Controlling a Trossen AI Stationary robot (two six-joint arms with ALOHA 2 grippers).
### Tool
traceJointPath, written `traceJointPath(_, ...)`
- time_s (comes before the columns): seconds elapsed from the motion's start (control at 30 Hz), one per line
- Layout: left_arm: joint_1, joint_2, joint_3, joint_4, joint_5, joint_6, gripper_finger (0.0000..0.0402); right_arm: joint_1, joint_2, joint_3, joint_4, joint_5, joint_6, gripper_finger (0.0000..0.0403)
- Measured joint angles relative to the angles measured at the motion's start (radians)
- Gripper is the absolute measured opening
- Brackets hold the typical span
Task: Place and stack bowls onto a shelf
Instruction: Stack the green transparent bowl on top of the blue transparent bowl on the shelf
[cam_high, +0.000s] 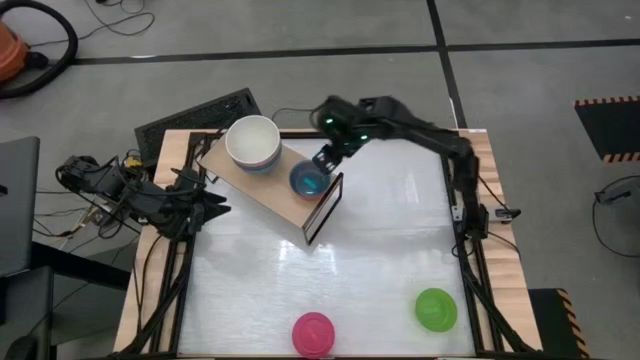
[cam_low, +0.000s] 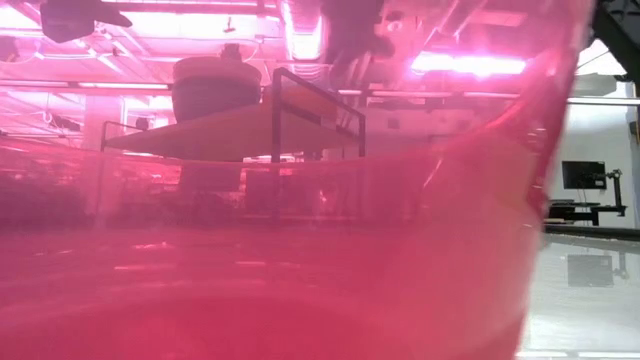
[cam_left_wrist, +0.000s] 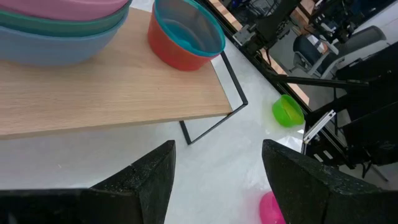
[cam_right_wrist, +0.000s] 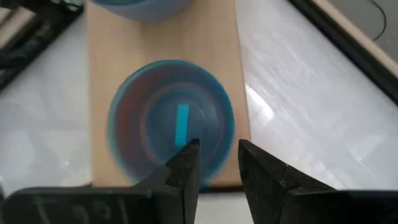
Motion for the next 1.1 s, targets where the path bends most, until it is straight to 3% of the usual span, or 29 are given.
traceJointPath(0.2,0.000,0.000,0.000,0.000,0.000,0.001,0.0226,0.094,-0.118,0.001,-0.215,0.048,0.046,0.0125)
traceJointPath(0.4,0.000,0.000,0.000,-0.001,0.020,0.003,0.0226,0.325,-0.248,-0.135,-0.218,0.083,0.163,0.0130)
traceJointPath(0.6,0.000,0.000,0.000,-0.008,0.027,0.020,0.0226,0.588,-0.415,-0.431,-0.218,0.156,0.510,0.0139)
traceJointPath(0.7,0.000,0.000,0.000,-0.014,0.028,0.023,0.0226,0.728,-0.492,-0.613,-0.206,0.151,0.768,0.0145)
traceJointPath(0.93,0.000,0.000,0.000,-0.024,0.026,0.024,0.0226,1.013,-0.566,-0.987,-0.142,0.041,1.276,0.0166)
traceJointPath(1.1,0.000,0.000,0.000,-0.024,0.026,0.018,0.0226,1.103,-0.573,-1.195,0.095,-0.070,1.370,0.0189)
